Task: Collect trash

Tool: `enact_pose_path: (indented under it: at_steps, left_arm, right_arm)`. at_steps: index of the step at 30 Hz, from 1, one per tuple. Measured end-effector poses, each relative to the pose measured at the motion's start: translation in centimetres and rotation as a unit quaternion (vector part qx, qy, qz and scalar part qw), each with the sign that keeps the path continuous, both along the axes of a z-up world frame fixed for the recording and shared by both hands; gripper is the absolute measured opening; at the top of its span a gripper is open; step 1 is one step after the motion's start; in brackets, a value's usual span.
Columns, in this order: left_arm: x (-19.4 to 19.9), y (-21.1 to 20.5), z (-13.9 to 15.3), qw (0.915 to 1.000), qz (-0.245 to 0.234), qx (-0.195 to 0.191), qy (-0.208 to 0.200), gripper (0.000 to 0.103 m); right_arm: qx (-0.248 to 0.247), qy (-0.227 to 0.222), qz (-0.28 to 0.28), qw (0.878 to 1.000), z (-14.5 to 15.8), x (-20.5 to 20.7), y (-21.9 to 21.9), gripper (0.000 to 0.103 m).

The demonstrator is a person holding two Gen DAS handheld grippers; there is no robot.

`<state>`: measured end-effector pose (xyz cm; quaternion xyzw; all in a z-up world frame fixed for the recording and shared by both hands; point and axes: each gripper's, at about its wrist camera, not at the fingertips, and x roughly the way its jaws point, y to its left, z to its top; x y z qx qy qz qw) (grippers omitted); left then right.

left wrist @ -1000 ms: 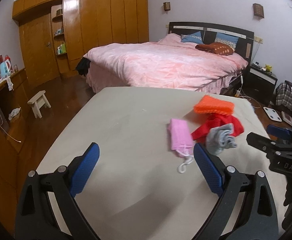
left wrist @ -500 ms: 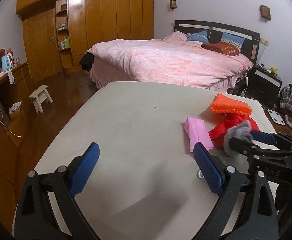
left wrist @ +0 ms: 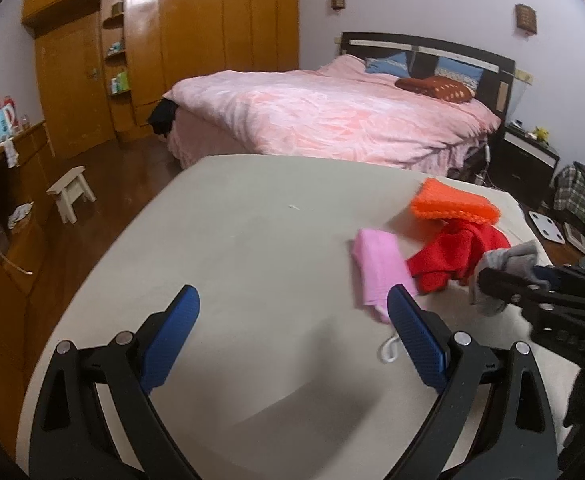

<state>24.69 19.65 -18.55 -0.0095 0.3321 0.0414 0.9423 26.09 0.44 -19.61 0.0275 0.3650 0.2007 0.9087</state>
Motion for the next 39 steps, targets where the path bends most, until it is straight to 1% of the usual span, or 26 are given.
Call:
enact_pose_path:
  at_steps: [2, 7, 12, 15, 18, 19, 20, 21, 23, 24, 26, 30, 36, 39]
  left_arm:
    - [0.7, -0.8, -0.4, 0.9999, -0.011, -0.002, 0.005, 0.085]
    - [2.9, -2.5, -1.6, 0.9993, -0.025, -0.016, 0.023, 0.082]
    - [4.7, -3.5, -2.7, 0.9981, -0.028, -0.018, 0.051, 0.076]
    - [5.6, -3.9, -3.3, 0.9966, -0.033, -0.024, 0.071, 0.070]
    - [6.2, -4.1, -3.9, 0.9948, -0.040, -0.029, 0.089, 0.060]
    - [6.5, -4.3, -4.2, 0.9937, -0.047, -0.031, 0.097, 0.052]
    - [6.6, -4.3, -4.4, 0.9930, -0.051, -0.032, 0.101, 0.042]
    - [6.7, -4.4, -4.5, 0.9925, -0.056, -0.033, 0.104, 0.037]
    - [6.7, -4.6, -4.3, 0.9920, -0.066, -0.039, 0.100, 0.014]
    - [6.6, -4.7, -4.2, 0.9923, -0.066, -0.041, 0.096, 0.013]
    - [6.2, -4.7, -3.8, 0.9933, -0.062, -0.045, 0.086, 0.009]
    - [4.9, -5.0, -2.5, 0.9953, -0.057, -0.045, 0.064, 0.008]
    - [2.2, -5.6, 0.8, 0.9972, -0.053, -0.042, 0.033, 0.008]
    - [0.8, -6.2, 2.5, 0.9980, -0.053, -0.028, 0.019, 0.008]
  right_arm:
    - [-0.003, -0.004, -0.007, 1.000, 0.3, -0.1, -0.9, 0.039]
    - [-0.012, -0.006, -0.023, 1.000, 0.3, 0.1, -2.6, 0.039]
    - [-0.005, -0.001, -0.030, 1.000, -0.2, 0.6, -3.3, 0.039]
    - [-0.002, 0.001, -0.030, 1.000, -0.3, 0.7, -3.4, 0.039]
    - [0.001, 0.001, -0.032, 0.999, -0.4, 0.6, -3.6, 0.039]
    - [0.002, 0.002, -0.033, 0.999, -0.4, 0.6, -3.7, 0.039]
    - [0.002, 0.002, -0.034, 0.999, -0.4, 0.6, -3.7, 0.039]
    - [0.003, 0.003, -0.035, 0.999, -0.3, 0.5, -3.8, 0.039]
    - [0.003, 0.001, -0.036, 0.999, -0.1, 0.3, -4.0, 0.039]
    - [0.002, -0.002, -0.036, 0.999, 0.1, 0.2, -4.0, 0.039]
    - [-0.001, -0.009, -0.034, 0.999, 0.7, -0.2, -4.1, 0.039]
    - [-0.001, -0.021, -0.030, 0.999, 1.8, -0.9, -4.2, 0.039]
    - [0.008, -0.033, -0.029, 0.999, 3.3, -2.1, -4.6, 0.039]
    - [0.012, -0.038, -0.028, 0.999, 4.1, -2.9, -4.8, 0.039]
